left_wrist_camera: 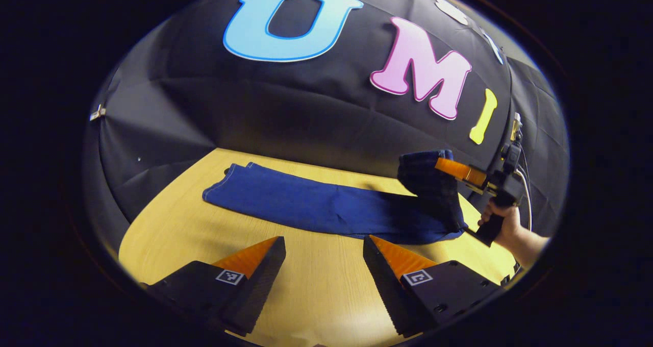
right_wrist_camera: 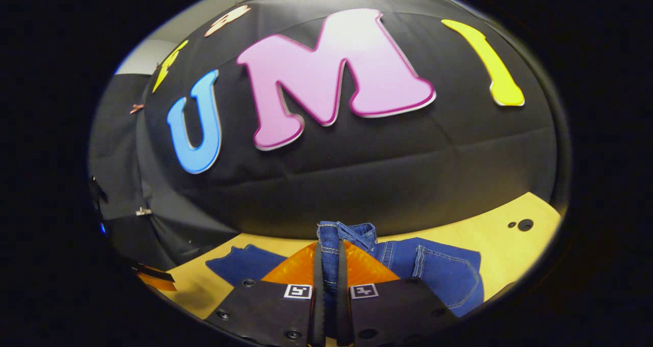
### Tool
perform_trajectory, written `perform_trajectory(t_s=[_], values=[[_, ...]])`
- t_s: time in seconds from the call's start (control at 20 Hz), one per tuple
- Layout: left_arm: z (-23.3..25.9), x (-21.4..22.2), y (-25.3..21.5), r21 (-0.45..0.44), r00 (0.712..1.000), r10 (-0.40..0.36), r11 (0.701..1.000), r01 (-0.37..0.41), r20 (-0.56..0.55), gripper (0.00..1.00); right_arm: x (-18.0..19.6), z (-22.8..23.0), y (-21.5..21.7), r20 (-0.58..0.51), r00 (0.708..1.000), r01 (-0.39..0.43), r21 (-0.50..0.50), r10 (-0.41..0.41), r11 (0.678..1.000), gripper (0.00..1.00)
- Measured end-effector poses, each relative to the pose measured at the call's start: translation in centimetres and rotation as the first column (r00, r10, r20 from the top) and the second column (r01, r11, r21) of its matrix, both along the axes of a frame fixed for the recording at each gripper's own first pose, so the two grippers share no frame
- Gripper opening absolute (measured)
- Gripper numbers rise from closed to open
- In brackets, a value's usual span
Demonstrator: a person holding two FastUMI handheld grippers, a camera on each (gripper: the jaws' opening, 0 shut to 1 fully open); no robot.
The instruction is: Grasp the waist and the cuffs of the jeans and fold them to make the two legs overlap; first hold the waist and fold one-third of the jeans toward the cuffs, then hold the cuffs and fold the remaining one-third in the same direction to finish folding.
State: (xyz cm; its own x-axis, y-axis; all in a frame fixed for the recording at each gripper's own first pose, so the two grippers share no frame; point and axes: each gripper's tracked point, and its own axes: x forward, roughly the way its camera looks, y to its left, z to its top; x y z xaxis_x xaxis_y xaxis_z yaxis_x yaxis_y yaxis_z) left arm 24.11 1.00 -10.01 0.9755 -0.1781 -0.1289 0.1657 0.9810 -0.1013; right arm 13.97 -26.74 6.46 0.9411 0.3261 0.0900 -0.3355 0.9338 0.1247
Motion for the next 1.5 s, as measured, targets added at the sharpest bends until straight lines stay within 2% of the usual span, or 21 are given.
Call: perform_trajectory(t_s=[0.15,0.25,0.4,0.5,0.65,0.8,0.9,1.0,1.1,1.25,1.3,1.35,1.4,1.5], values=[[-0.6,1.6,0.5,-0.036,1.0,0.014,0.999,-0.013,0.017,0.97,1.1,-3.2,1.9,-0.063,0.997,-0.047,0.017,0.048,0.999,0.12],[-0.5,3.0,1.4,-0.052,0.999,0.039,0.998,-0.038,0.036,0.97,1.2,-5.3,4.0,-0.095,0.993,-0.067,0.042,0.07,0.997,0.16],[0.8,4.6,3.4,-0.07,0.993,0.091,0.994,-0.085,0.078,0.97,0.3,-7.4,4.5,-0.122,0.99,-0.072,-0.001,0.071,0.997,1.0],[1.9,5.7,5.7,-0.053,0.984,0.14,0.989,-0.135,0.114,0.97,-0.4,-7.7,3.8,-0.13,0.99,-0.052,-0.054,0.045,0.997,0.97],[2.9,7.9,10.6,-0.001,0.959,0.247,0.968,-0.25,0.139,0.96,-1.6,-5.7,1.8,-0.075,0.997,0.011,-0.052,-0.015,0.999,0.98],[1.4,10.9,15.3,0.04,0.937,0.34,0.938,-0.343,0.077,0.96,-3.0,-4.3,-1.2,-0.018,0.997,0.076,-0.123,-0.079,0.989,0.97],[0.9,13.2,18.0,0.05,0.926,0.373,0.925,-0.376,0.061,0.97,-3.2,-3.9,-3.2,0.005,0.994,0.112,-0.161,-0.113,0.981,0.97],[0.7,15.7,19.9,0.051,0.93,0.365,0.929,-0.367,0.045,0.96,-3.2,-4.3,-4.6,-0.012,0.992,0.125,-0.18,-0.129,0.976,0.97],[0.4,18.1,20.9,0.074,0.945,0.327,0.942,-0.327,0.016,0.96,-3.2,-5.1,-6.2,-0.043,0.987,0.145,-0.196,-0.156,0.97,0.97],[-1.2,21.1,21.8,0.098,0.957,0.277,0.958,-0.269,-0.09,0.96,-3.4,-6.4,-7.5,-0.068,0.981,0.164,-0.21,-0.182,0.964,0.97],[-0.9,22.2,21.9,0.093,0.959,0.271,0.96,-0.263,-0.086,0.96,-3.5,-6.9,-7.8,-0.075,0.979,0.169,-0.223,-0.19,0.96,0.97],[-0.8,22.5,21.3,0.068,0.969,0.228,0.973,-0.222,-0.094,0.98,-3.6,-7.4,-8.1,-0.08,0.978,0.17,-0.237,-0.194,0.957,0.97],[-0.7,22.8,20.4,0.08,0.974,0.193,0.979,-0.185,-0.116,0.96,-3.6,-7.9,-8.1,-0.09,0.977,0.167,-0.244,-0.194,0.955,0.97],[-1.2,22.6,20.3,0.194,0.967,0.188,0.969,-0.154,-0.17,0.93,-3.7,-9.0,-8.0,-0.128,0.974,0.153,-0.242,-0.188,0.958,0.97]])
